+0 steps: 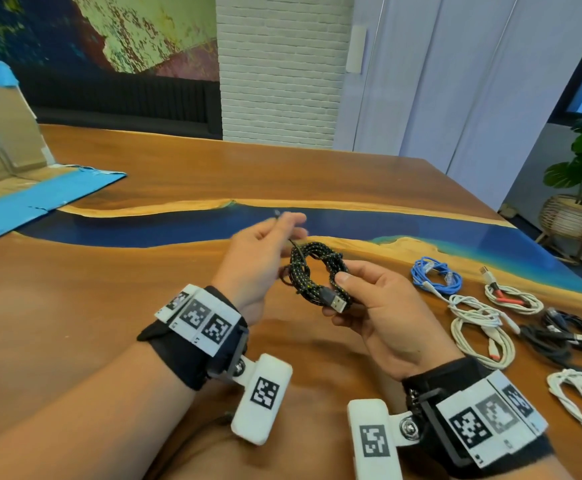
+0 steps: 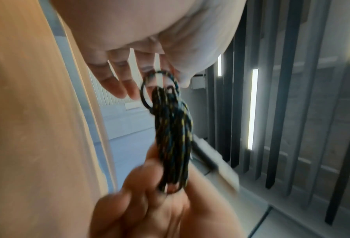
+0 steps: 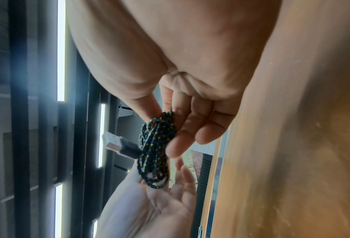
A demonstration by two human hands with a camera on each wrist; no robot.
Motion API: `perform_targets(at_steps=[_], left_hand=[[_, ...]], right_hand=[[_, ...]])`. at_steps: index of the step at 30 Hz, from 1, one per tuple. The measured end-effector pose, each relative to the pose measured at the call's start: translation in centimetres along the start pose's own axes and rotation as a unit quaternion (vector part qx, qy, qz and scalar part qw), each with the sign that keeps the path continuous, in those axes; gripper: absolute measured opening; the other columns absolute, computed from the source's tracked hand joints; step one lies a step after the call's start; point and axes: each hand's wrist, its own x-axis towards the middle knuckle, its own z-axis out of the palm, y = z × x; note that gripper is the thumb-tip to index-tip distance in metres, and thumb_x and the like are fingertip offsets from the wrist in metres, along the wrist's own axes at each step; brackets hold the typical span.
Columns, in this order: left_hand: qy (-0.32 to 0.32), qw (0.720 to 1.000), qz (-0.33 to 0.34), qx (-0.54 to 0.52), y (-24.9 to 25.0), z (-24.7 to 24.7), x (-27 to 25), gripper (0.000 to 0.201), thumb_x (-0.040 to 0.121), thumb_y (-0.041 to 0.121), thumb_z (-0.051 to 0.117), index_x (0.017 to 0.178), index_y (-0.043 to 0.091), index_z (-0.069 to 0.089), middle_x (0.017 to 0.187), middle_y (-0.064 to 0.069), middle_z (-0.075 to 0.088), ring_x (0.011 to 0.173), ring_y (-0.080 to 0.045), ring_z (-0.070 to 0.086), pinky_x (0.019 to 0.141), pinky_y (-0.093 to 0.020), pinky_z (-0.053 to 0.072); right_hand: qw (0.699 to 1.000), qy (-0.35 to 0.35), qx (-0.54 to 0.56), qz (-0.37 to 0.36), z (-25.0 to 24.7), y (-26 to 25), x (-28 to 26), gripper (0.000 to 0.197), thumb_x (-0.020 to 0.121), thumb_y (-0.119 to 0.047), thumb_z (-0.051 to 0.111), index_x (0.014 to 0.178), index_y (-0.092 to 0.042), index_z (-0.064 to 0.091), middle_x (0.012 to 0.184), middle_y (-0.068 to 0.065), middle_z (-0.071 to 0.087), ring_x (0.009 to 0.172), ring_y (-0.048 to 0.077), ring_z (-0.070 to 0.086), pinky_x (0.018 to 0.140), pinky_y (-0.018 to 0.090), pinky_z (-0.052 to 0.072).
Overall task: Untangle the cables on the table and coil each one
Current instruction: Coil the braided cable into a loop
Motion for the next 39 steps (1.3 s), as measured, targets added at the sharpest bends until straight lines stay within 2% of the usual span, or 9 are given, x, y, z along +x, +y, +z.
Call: perform_targets(at_steps=[7,10,12,15,18,23,29,35,39], left_hand=[[0.047,0.997,-0.02,-0.064,1.5,-2.4,1.6,0.023,0.108,0.029,0.051,0.117,0.016,0.068,0.062,0.008,0.059,0.057,-0.012,0.056,0.052,-0.021,0.048],[0.017,0.995,-0.062,-0.074,0.8,-2.3,1.6,0.016,0.105,0.025,0.057,0.119,0.02,0.063,0.063,0.005,0.056,0.05,-0.009,0.047,0.049,-0.02,0.044],[-0.002,0.994,-0.081,-0.071,0.5,-2.0,1.4,0.006,0.102,0.023,0.061,0.102,0.017,0.061,0.063,0.004,0.053,0.046,-0.008,0.042,0.049,-0.019,0.042],[-0.059,0.993,-0.093,-0.029,-0.2,-1.3,1.1,0.019,0.101,0.019,0.062,0.083,0.015,0.056,0.059,0.005,0.049,0.044,-0.006,0.039,0.048,-0.017,0.039],[-0.13,0.986,-0.098,0.027,-0.6,-1.1,0.7,0.008,0.101,0.011,0.058,0.096,0.007,0.062,0.057,0.005,0.05,0.044,-0.006,0.037,0.049,-0.017,0.036],[-0.229,0.968,-0.099,0.016,-0.4,-0.9,-0.2,0.017,0.097,0.015,0.059,0.088,0.002,0.064,0.059,-0.001,0.055,0.05,-0.008,0.041,0.051,-0.018,0.041],[-0.267,0.957,-0.094,-0.065,0.2,-0.9,-0.7,0.021,0.087,0.012,0.063,0.095,0.004,0.081,0.095,-0.017,0.05,0.065,-0.013,0.045,0.06,-0.021,0.046],[-0.209,0.97,-0.082,-0.09,-0.5,-0.6,-0.4,0.014,0.081,0.008,0.066,0.085,0.011,0.079,0.08,-0.009,0.064,0.058,-0.011,0.059,0.061,-0.022,0.053],[-0.242,0.964,-0.074,-0.088,-0.4,-0.9,-0.5,0.018,0.083,0.005,0.069,0.072,0.016,0.077,0.078,-0.008,0.066,0.058,-0.01,0.061,0.061,-0.021,0.054]], right_hand=[[0.994,-0.105,-0.01,-0.004,-0.1,-0.8,-0.6,0.023,0.093,-0.006,0.066,0.116,-0.008,0.067,0.094,0.017,0.075,0.064,0.026,0.067,0.063,0.034,0.048],[0.995,-0.101,0.026,-0.002,-0.5,-0.6,-0.6,0.037,0.082,-0.015,0.068,0.118,-0.006,0.069,0.094,0.019,0.073,0.068,0.028,0.065,0.066,0.037,0.048],[0.994,-0.094,0.051,-0.009,-0.6,-0.6,-0.6,0.032,0.081,-0.015,0.068,0.112,-0.01,0.074,0.092,0.017,0.072,0.068,0.026,0.064,0.066,0.037,0.048],[0.992,-0.097,0.081,-0.019,-0.4,-0.8,-0.6,0.024,0.085,-0.01,0.071,0.108,-0.012,0.077,0.088,0.015,0.07,0.064,0.024,0.063,0.064,0.036,0.046],[0.989,-0.088,0.113,-0.021,-0.3,-1.2,-0.7,0.031,0.085,-0.013,0.062,0.111,-0.007,0.076,0.088,0.016,0.068,0.061,0.022,0.061,0.06,0.034,0.048],[0.992,-0.045,0.114,-0.003,-0.8,-1.5,-0.4,0.04,0.083,-0.018,0.062,0.119,-0.003,0.068,0.083,0.013,0.07,0.054,0.019,0.061,0.057,0.031,0.053],[0.994,-0.04,0.099,0.017,-1.1,-1.3,-0.3,0.036,0.086,-0.018,0.062,0.119,-0.005,0.068,0.083,0.01,0.07,0.053,0.019,0.061,0.057,0.03,0.054],[0.996,-0.025,0.085,0.024,-1.3,-1.4,-0.3,0.025,0.098,-0.009,0.054,0.119,-0.005,0.069,0.079,0.011,0.071,0.052,0.019,0.063,0.055,0.028,0.055],[0.996,-0.016,0.081,0.017,-1.2,-1.5,-0.4,0.023,0.098,-0.009,0.055,0.114,-0.005,0.07,0.08,0.012,0.071,0.052,0.019,0.062,0.055,0.028,0.055]])
